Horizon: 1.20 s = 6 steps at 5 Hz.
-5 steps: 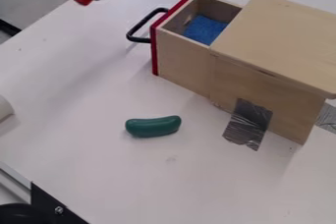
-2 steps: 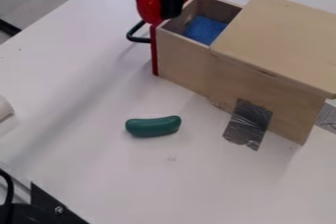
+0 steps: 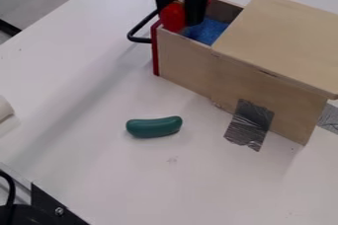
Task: Put the red bottle into the drawer
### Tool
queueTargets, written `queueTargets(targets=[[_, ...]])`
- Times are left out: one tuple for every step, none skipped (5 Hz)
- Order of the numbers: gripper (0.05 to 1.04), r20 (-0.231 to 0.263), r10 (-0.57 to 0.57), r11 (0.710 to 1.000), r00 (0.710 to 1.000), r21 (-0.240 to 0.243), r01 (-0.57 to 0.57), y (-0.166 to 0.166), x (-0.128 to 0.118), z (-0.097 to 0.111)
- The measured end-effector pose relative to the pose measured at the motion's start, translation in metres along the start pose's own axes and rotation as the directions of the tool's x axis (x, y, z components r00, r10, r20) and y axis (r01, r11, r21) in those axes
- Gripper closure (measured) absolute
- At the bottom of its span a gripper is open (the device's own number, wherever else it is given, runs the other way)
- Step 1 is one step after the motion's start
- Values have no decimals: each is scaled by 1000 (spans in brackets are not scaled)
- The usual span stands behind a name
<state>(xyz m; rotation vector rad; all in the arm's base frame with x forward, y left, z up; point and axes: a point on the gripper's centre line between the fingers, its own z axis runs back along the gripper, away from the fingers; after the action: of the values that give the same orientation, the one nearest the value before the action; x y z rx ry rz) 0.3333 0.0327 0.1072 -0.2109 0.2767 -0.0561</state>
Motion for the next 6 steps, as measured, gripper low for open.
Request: queueTargets(targets=[[437, -10, 67, 997, 998, -30, -67, -4, 1, 2], [438, -17, 92, 994, 996, -54, -93, -6, 0, 3], [437, -25, 110, 992, 994, -58, -111, -6, -1, -3], [437, -19, 121, 992, 992, -30, -122, -6, 1, -4], [437, 11, 133, 991, 991, -7, -133, -1, 5, -4], [437, 24, 138, 990, 990, 3, -138, 1, 7, -4]])
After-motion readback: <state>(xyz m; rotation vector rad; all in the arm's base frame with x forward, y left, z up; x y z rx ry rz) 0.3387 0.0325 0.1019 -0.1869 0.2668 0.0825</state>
